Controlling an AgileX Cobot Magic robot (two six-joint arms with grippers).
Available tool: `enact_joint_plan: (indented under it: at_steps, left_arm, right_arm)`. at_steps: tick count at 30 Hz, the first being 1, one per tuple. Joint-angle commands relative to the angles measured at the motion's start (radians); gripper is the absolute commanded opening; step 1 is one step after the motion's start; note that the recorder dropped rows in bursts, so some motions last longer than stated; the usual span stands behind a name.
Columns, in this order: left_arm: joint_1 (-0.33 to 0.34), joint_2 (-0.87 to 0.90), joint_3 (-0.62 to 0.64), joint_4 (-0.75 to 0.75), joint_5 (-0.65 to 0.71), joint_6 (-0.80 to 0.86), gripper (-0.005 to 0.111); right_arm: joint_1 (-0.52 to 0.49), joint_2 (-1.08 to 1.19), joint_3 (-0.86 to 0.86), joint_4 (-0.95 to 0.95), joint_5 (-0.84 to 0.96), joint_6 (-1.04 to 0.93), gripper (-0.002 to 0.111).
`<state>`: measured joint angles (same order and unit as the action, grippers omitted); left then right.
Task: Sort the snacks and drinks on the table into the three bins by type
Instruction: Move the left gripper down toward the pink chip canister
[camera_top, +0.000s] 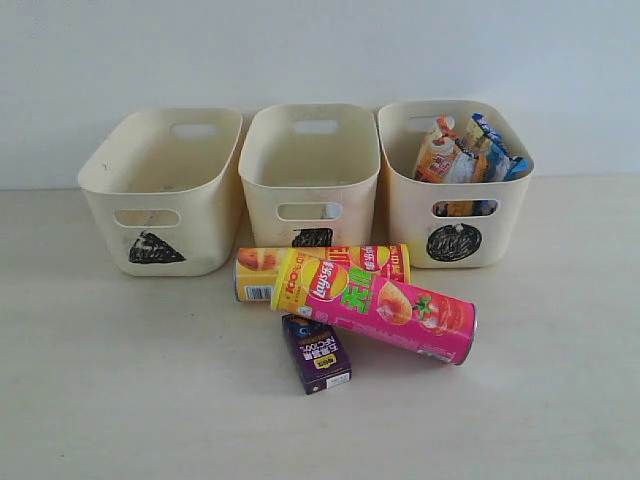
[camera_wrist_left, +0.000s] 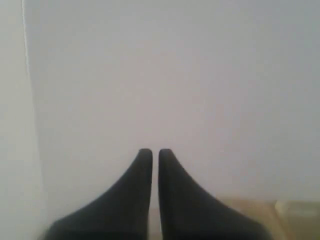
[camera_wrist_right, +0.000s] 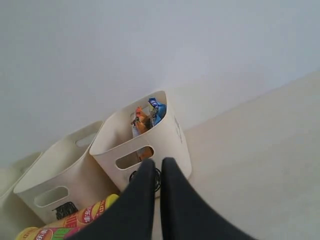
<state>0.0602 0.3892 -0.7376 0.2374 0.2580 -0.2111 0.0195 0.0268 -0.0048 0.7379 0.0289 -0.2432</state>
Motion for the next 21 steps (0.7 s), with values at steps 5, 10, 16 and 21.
enact_joint_plan:
  at_steps: [5, 10, 16, 21]
  left_arm:
    - [-0.161, 0.467, -0.360, -0.335, 0.662, 0.548, 0.004]
    - [-0.300, 0.687, -0.453, -0.743, 0.743, 0.926, 0.004]
    - [-0.482, 0.924, -0.529, -0.771, 0.743, 1.016, 0.004]
    - [-0.617, 1.104, -0.627, -0.688, 0.758, 1.016, 0.004]
  right_arm:
    - [0.001, -0.003, 0.005, -0.004, 0.002, 0.029, 0.000]
    - [0.001, -0.003, 0.005, -0.002, 0.030, 0.029, 0.000]
    - [0.001, -0.003, 0.005, -0.019, 0.074, 0.022, 0.000]
    - [0.001, -0.003, 0.005, -0.019, 0.090, -0.022, 0.000]
